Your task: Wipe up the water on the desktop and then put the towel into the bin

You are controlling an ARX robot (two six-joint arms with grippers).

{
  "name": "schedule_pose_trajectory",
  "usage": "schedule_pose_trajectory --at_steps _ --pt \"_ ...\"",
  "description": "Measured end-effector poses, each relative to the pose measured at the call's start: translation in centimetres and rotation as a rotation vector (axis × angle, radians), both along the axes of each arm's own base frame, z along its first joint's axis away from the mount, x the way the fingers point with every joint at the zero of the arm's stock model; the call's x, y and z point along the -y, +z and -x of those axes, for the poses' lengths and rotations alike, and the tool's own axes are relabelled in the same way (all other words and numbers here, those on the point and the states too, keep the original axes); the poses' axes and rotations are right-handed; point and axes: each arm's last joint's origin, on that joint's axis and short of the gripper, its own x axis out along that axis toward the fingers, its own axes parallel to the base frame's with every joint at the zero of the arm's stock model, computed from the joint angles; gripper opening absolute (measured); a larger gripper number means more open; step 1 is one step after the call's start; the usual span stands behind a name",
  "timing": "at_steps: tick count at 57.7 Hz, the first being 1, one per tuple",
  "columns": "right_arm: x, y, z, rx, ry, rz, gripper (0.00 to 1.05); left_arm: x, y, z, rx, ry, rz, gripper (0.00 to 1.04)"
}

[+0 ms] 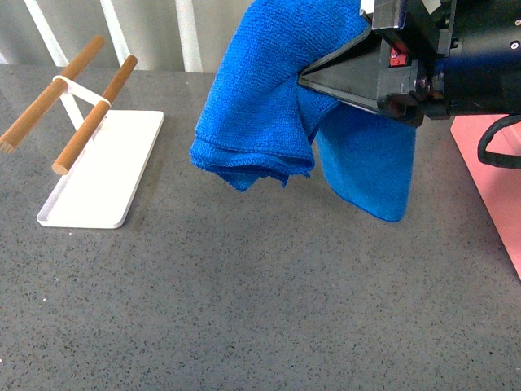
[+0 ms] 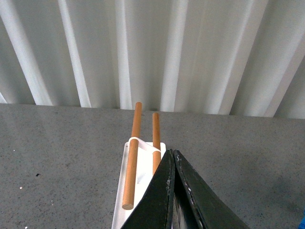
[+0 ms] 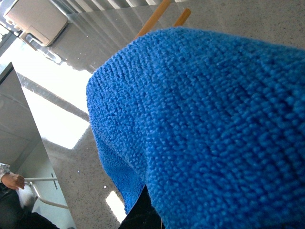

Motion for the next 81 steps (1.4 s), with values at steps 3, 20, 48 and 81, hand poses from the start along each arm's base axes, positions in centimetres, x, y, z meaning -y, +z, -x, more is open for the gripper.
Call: schedule_pose_trajectory --at_steps 3,20,48,81 --pt "0.0 0.0 0.0 0.003 0.003 0.001 0.04 -0.2 -0.2 0.4 -0.002 0.0 0.0 0.04" --pt "0.4 0.2 -0.3 0.011 -0.01 0.0 0.04 -1.2 -1.2 2.8 -0.004 -0.001 0.0 0.04" --pt "0.2 0.5 -0.4 0.026 -0.014 0.011 0.04 -2.4 -1.9 5.3 0.019 0.001 0.001 0.04" --pt "0.3 0.4 -0.4 0.025 -0.015 0.042 0.04 -2.4 -1.5 7.3 0.032 0.001 0.0 0.04"
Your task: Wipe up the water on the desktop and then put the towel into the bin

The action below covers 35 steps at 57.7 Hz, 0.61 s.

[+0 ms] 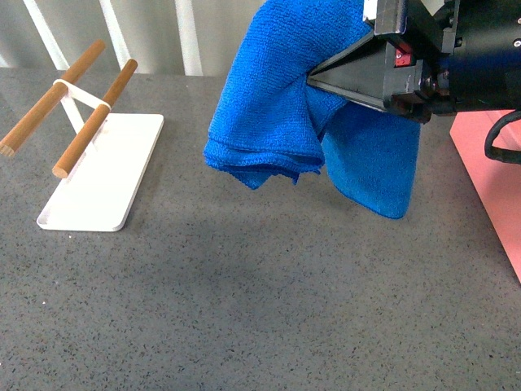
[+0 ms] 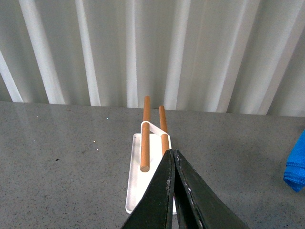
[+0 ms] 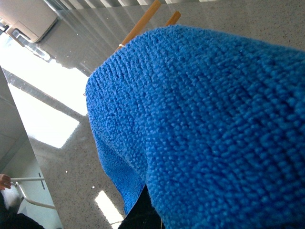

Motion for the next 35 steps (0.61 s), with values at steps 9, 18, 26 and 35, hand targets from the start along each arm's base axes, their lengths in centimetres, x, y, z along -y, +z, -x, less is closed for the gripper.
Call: schedule_pose_trajectory --at_steps 9,18,26,35 --pt "0.0 0.2 -0.1 0.006 0.002 0.002 0.04 0.0 0.0 0.3 0.001 0.0 0.0 0.04" --pt "0.0 0.2 -0.1 0.007 0.003 0.007 0.04 0.0 0.0 0.6 0.0 0.0 0.0 0.04" --pt "0.0 0.1 -0.1 0.005 0.001 0.013 0.04 0.0 -0.2 1.1 -0.012 0.001 0.0 0.04" --pt "0.2 0.1 -0.2 0.005 0.001 0.021 0.04 0.0 -0.3 1.9 -0.003 0.0 0.0 0.04"
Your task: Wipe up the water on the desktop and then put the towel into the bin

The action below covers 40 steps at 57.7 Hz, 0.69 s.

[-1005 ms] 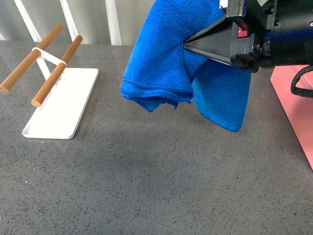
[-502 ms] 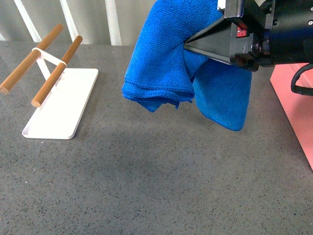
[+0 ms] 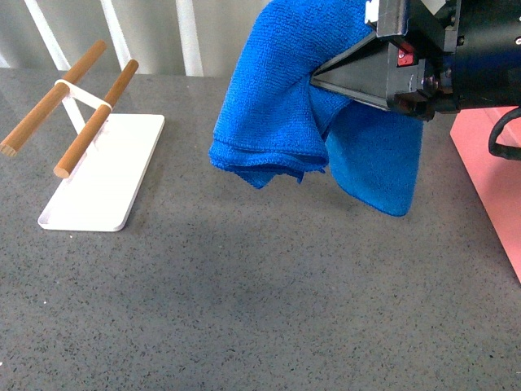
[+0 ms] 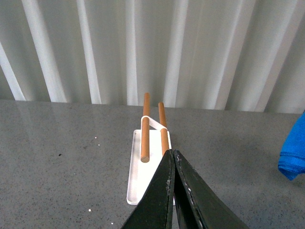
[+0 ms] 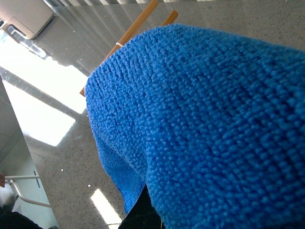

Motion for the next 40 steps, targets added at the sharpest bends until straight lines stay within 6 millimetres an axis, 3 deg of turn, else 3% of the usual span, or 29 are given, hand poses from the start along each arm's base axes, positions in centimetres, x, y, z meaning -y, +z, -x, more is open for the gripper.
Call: schedule_pose_trajectory --at_steps 11,18,30,40 --pt "0.5 -0.3 -0.1 -0.016 0.002 0.032 0.04 0.0 0.0 0.0 -0.003 0.0 0.0 0.07" --pt "1.0 -1.3 -0.7 -0.066 -0.011 0.102 0.04 0.0 0.0 0.0 -0.003 0.0 0.0 0.27" --pt "2.7 -7.9 -2.1 -0.319 -0.021 0.417 0.04 0.0 0.0 0.0 -0.004 0.0 0.0 0.75" --pt "3.8 -11.0 -3.6 -0.385 -0.018 0.627 0.04 0.0 0.0 0.0 -0.004 0.0 0.0 1.0"
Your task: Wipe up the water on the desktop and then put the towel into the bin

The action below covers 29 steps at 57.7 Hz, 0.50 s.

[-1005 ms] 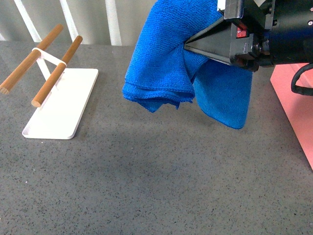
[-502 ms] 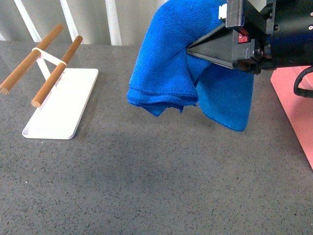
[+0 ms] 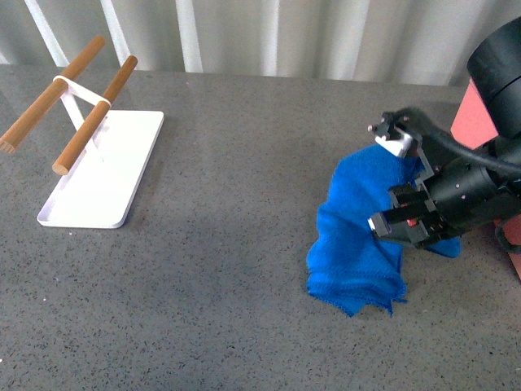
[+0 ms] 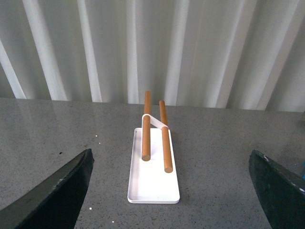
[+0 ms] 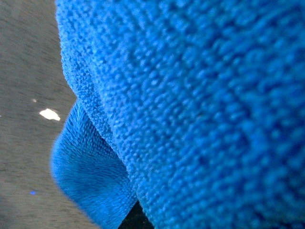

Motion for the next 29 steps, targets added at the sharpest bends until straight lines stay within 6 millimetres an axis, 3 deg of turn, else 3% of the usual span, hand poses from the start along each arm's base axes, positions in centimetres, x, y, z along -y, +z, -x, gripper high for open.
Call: schedule_pose_trajectory --at_steps 7,29 --pt "0.8 -1.1 -1.6 -0.02 0.02 0.091 0.04 0.0 0.0 0.0 0.0 0.0 0.0 0.98" --pt "0.7 -0.4 -9.3 0.043 0.067 0.357 0.04 0.0 0.0 0.0 0.0 0.0 -0.001 0.98"
